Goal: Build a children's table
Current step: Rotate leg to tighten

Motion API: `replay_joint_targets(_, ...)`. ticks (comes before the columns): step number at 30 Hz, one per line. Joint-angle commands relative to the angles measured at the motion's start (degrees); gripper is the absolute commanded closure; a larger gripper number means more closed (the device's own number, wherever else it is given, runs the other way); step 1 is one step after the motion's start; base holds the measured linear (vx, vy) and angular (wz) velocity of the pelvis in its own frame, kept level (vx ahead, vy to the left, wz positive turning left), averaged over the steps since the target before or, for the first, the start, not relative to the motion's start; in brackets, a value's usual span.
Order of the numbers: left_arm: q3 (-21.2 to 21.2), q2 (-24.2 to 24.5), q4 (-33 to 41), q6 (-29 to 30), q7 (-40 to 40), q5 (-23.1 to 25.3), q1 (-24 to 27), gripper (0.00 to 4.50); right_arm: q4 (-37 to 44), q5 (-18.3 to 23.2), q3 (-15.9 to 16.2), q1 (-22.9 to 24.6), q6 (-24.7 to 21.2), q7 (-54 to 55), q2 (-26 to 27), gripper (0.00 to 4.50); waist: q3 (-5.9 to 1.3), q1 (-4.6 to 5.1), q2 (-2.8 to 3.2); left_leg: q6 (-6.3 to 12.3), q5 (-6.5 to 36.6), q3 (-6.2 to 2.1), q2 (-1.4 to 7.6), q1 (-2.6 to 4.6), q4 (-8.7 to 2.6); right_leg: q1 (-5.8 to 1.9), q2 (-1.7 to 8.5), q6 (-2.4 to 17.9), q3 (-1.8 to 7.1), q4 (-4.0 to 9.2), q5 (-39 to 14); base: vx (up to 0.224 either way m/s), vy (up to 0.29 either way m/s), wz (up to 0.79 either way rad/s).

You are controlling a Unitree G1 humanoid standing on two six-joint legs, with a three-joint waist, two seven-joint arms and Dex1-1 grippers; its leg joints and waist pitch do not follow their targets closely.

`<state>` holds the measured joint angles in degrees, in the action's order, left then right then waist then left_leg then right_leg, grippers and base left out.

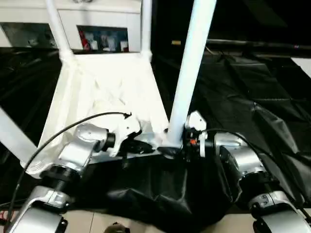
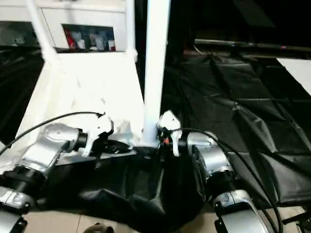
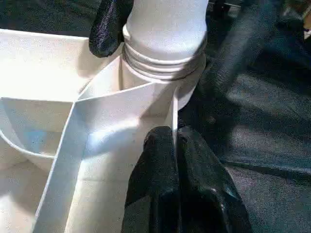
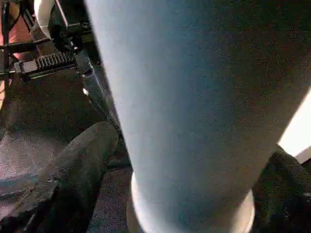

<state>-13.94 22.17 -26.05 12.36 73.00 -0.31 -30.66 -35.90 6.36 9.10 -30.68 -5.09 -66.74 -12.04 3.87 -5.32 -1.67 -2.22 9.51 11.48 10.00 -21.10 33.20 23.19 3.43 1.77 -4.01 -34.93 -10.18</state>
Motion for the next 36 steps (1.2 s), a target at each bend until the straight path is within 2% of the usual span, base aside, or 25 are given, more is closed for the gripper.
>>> replay_joint_targets(1,-2.07,-2.21,3.04,-0.76,0.68,-2.24,-0.67,4.5,1.62,0.02,4.27,0.49,-1.39,-3.25,1.88,0.82,-3.91,-0.16,-0.1,1.59,13.76,-1.84,3.96,1.06,-3.64,-2.58,5.78,10.7,3.4,4.9,-18.78,0.0,0.0,0.0)
replay_joint_targets(3,-2.08,-2.02,3.22,-0.65,1.0,-2.21,-0.47,4.5,2.65,0.64,4.49,0.78,-2.33,-4.18,1.71,1.18,-3.99,-0.22,-0.05,1.81,12.89,-1.81,3.92,0.98,-3.57,-2.65,5.71,10.74,3.4,4.69,-17.53,0.0,0.0,0.0)
replay_joint_targets(7,-2.28,-1.53,4.7,0.48,1.68,-2.62,0.25,4.5,4.64,1.28,5.1,1.65,-4.32,-6.05,1.42,1.33,-4.07,-0.55,0.03,2.31,11.89,-1.71,4.01,0.94,-3.49,-2.67,5.69,11.03,3.35,4.48,-15.67,0.0,0.0,0.0)
replay_joint_targets(9,-2.27,-1.59,4.67,0.63,1.74,-2.49,0.23,4.5,4.48,1.27,5.2,1.74,-4.37,-6.17,1.39,1.62,-3.96,-0.56,-0.09,2.11,12.45,-1.73,3.94,0.95,-3.54,-2.6,5.72,10.77,3.33,4.66,-17.07,0.0,0.0,0.0)
replay_joint_targets(12,-1.4,-2.38,3.72,0.72,-0.5,-1.99,-0.12,4.5,3.51,0.79,4.75,1.79,-3.59,-4.13,1.98,1.76,-3.95,-0.64,-0.14,1.7,12.78,-1.8,3.9,1.02,-3.54,-2.6,5.81,10.06,3.37,4.85,-18.95,0.0,0.0,0.0)
replay_joint_targets(14,-0.4,-3.57,2.46,0.67,-3.5,-1.42,-0.92,4.5,2.15,1.03,2.49,1.5,-2.03,0.04,3.64,1.8,-3.89,-0.54,-0.15,1.46,13.37,-1.82,3.88,1.09,-3.54,-2.46,5.85,9.88,3.38,5.0,-19.82,0.0,0.0,0.0)
replay_joint_targets(15,0.18,-4.36,2.02,1.15,-5.11,-1.33,-1.42,4.5,0.77,1.57,0.4,0.85,-2.9,3.87,5.12,1.82,-3.77,-0.38,-0.12,1.14,14.05,-1.88,3.84,1.17,-3.59,-2.36,5.92,9.82,3.42,5.19,-20.95,0.0,0.0,0.0)
replay_joint_targets(18,0.74,-5.38,1.47,1.92,-7.19,-1.2,-2.17,4.5,-0.47,1.35,-0.73,0.33,-4.13,7.34,6.28,1.83,-3.66,0.09,-0.18,0.33,15.8,-2.2,3.76,1.17,-3.77,-2.38,5.95,8.92,3.34,5.46,-24.26,0.0,0.0,0.0)
replay_joint_targets(19,0.91,-5.76,1.18,2.13,-7.99,-1.1,-2.49,4.5,-0.79,1.12,-0.8,0.25,-4.36,8.18,6.54,1.84,-3.73,0.19,0.24,0.08,15.95,-2.3,3.77,1.23,-3.79,-2.35,5.95,8.95,3.33,5.41,-24.19,0.0,0.0,0.0)
replay_joint_targets(20,1.22,-6.8,0.31,2.38,-10.16,-0.71,-3.37,4.5,-1.85,-0.13,-0.69,0.09,-4.16,11.14,7.31,1.84,-3.71,0.64,0.03,-0.29,16.69,-2.31,3.77,1.33,-3.83,-2.22,5.8,8.91,3.29,5.54,-24.1,0.0,0.0,0.0)
replay_joint_targets(22,1.89,-8.66,-1.65,2.89,-14.58,0.19,-5.03,4.5,-3.58,-1.75,-0.77,-0.25,-3.59,16.02,8.76,1.84,-3.72,0.7,0.12,-0.37,17.2,-2.31,3.58,1.41,-3.64,-2.25,5.99,8.73,3.31,5.69,-24.97,0.0,0.0,0.0)
replay_joint_targets(23,2.61,-10.47,-3.83,2.98,-18.56,0.89,-6.67,4.5,-6.3,-2.95,-1.79,-1.34,-3.49,22.86,10.54,1.84,-3.7,0.82,0.08,-0.35,16.98,-2.28,3.54,1.27,-3.63,-2.28,5.98,8.59,3.34,5.75,-25.09,0.0,0.0,0.0)
replay_joint_targets(24,3.17,-11.62,-5.2,3.04,-21.07,1.21,-7.66,4.5,-8.23,-3.46,-2.78,-2.18,-3.17,27.58,11.74,1.84,-3.68,1.04,0.09,-1.03,17.93,-2.35,3.42,1.71,-3.58,-1.9,5.9,8.17,3.2,5.99,-27.05,0.0,0.0,0.0)
replay_joint_targets(26,4.12,-13.52,-7.35,2.94,-25.28,1.55,-9.16,4.5,-11.47,-3.68,-5.1,-3.82,-2.48,35.79,13.95,1.84,-3.71,1.35,0.05,-1.2,18.14,-2.46,3.37,1.53,-3.62,-2.02,6.03,7.77,3.13,6.21,-27.9,0.0,0.0,0.0)
replay_joint_targets(27,4.29,-14.11,-8.0,2.74,-26.51,1.66,-9.59,4.5,-12.43,-3.82,-5.71,-4.36,-1.79,38.04,14.74,1.84,-3.72,1.42,0.08,-1.29,18.24,-2.46,3.41,1.59,-3.57,-1.85,6.06,7.71,3.2,6.18,-27.91,0.0,0.0,0.0)
replay_joint_targets(28,4.32,-14.25,-8.15,2.68,-26.82,1.69,-9.69,4.5,-12.66,-3.87,-5.85,-4.5,-1.59,38.57,14.95,1.84,-3.78,1.52,0.03,-1.24,18.38,-2.47,3.36,1.62,-3.55,-1.84,6.03,7.75,3.16,6.17,-27.77,0.0,0.0,0.0)
replay_joint_targets(29,4.38,-14.89,-8.75,2.11,-27.77,1.67,-10.06,4.5,-13.24,-5.4,-5.17,-5.04,0.68,40.21,15.53,1.84,-3.92,1.47,0.05,-0.77,17.4,-2.38,3.44,1.36,-3.53,-2.05,6.04,7.93,3.28,5.97,-25.66,0.0,0.0,0.0)
replay_joint_targets(30,4.39,-14.93,-8.78,2.06,-27.82,1.67,-10.08,4.5,-13.26,-5.56,-5.07,-5.08,0.89,40.3,15.55,1.84,-4.02,1.42,0.06,-0.33,16.39,-2.3,3.51,1.25,-3.57,-2.16,5.88,8.43,3.35,5.67,-22.73,0.0,0.0,0.0)
replay_joint_targets(31,4.3,-15.07,-8.9,1.97,-27.74,1.68,-10.2,4.5,-13.33,-5.98,-4.72,-5.22,1.64,40.16,15.48,1.84,-4.09,1.25,0.99,-0.02,15.55,-2.22,3.48,1.25,-3.48,-2.19,5.83,9.35,3.5,5.3,-19.4,0.0,0.0,0.0)
replay_joint_targets(32,4.02,-15.08,-8.83,1.54,-26.89,1.76,-10.13,4.5,-13.08,-5.05,-5.12,-5.34,2.05,38.16,15.45,1.5,-4.14,1.49,0.48,0.52,14.84,-1.99,3.45,1.07,-3.45,-2.37,5.58,10.25,3.48,5.17,-16.34,0.0,0.0,0.0)
replay_joint_targets(34,3.93,-15.04,-8.81,1.36,-26.4,1.74,-10.06,4.5,-12.92,-4.38,-5.46,-5.38,2.13,36.95,15.48,1.5,-4.31,1.35,0.44,1.46,13.01,-1.95,3.33,0.79,-3.33,-2.86,5.68,11.06,3.46,4.74,-13.73,0.0,0.0,0.0)
replay_joint_targets(36,3.57,-14.65,-8.7,0.53,-24.75,1.59,-9.75,4.5,-12.13,-2.23,-6.21,-5.39,1.88,32.59,15.33,1.12,-4.27,1.33,0.41,2.11,12.63,-1.89,3.23,0.67,-3.23,-3.03,5.75,11.05,3.41,4.89,-14.29,0.0,0.0,0.0)
